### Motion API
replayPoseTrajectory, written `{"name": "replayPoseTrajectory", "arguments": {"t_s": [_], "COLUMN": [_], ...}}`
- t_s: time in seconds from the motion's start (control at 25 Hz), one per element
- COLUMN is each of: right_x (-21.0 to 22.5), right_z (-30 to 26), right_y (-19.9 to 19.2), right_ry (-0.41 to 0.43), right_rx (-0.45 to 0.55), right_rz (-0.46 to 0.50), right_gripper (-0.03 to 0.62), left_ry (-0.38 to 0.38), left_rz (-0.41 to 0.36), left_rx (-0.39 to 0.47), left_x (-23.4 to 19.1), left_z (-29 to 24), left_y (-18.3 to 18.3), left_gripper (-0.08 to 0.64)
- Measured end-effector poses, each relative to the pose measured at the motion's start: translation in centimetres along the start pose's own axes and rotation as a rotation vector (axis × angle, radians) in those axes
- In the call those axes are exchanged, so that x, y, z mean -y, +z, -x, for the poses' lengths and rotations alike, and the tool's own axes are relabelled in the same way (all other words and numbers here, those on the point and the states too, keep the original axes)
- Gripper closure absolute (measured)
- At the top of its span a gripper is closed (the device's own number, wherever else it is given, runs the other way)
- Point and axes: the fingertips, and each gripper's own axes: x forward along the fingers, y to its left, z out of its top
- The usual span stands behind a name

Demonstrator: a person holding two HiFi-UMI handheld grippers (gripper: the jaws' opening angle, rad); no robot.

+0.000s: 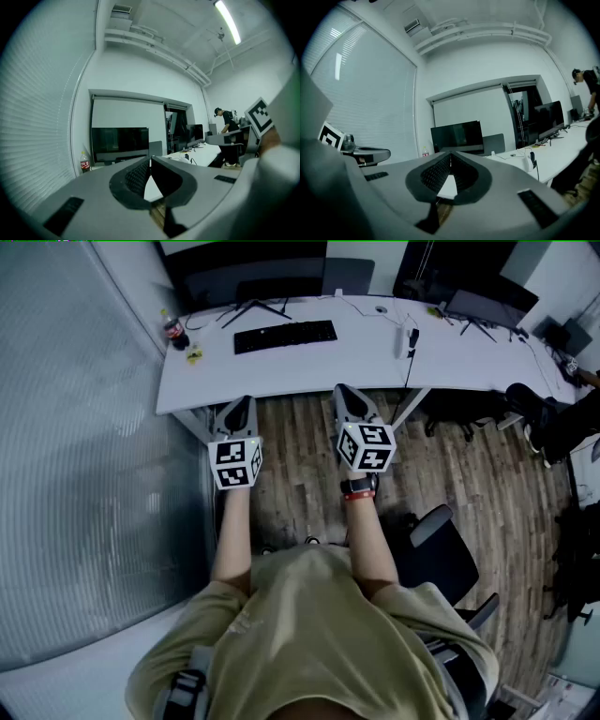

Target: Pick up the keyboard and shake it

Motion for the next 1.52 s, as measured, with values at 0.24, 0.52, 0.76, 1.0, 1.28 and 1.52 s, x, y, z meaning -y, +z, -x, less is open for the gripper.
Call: {"name": "replayPoseTrajectory", "arguments": {"t_s": [0.24,0.52,0.76,1.0,1.28,1.52], "right_x": [2.6,4.1,4.9,7.1,9.1,9.9], "right_z": [-0.2,-1.6,-4.1,-8.8,-16.3,-22.9], "right_y": [-0.4,-2.0,-3.3,-4.1,-3.3,-1.4], "right_ry": [0.02,0.054,0.049,0.024,0.003,-0.01], "right_rx": [0.001,-0.031,-0.049,-0.089,-0.122,-0.137], "right_rz": [-0.023,-0.042,-0.047,-0.044,-0.033,-0.023], "right_gripper": [0.568,0.568,0.568,0.568,0.568,0.568], "left_ry": [0.001,0.02,0.015,0.002,-0.072,-0.076], "left_rz": [0.01,0.014,0.016,0.045,0.064,0.102], "left_rx": [0.013,-0.019,-0.042,-0.04,-0.08,-0.078], "left_x": [2.4,3.6,2.3,0.1,-4.0,-8.7], "left_z": [-1.6,-2.6,-5.5,-10.5,-17.7,-23.1], "left_y": [0.1,-1.8,-2.9,-3.6,-3.6,-2.4], "left_gripper": [0.532,0.532,0.532,0.532,0.531,0.531]}}
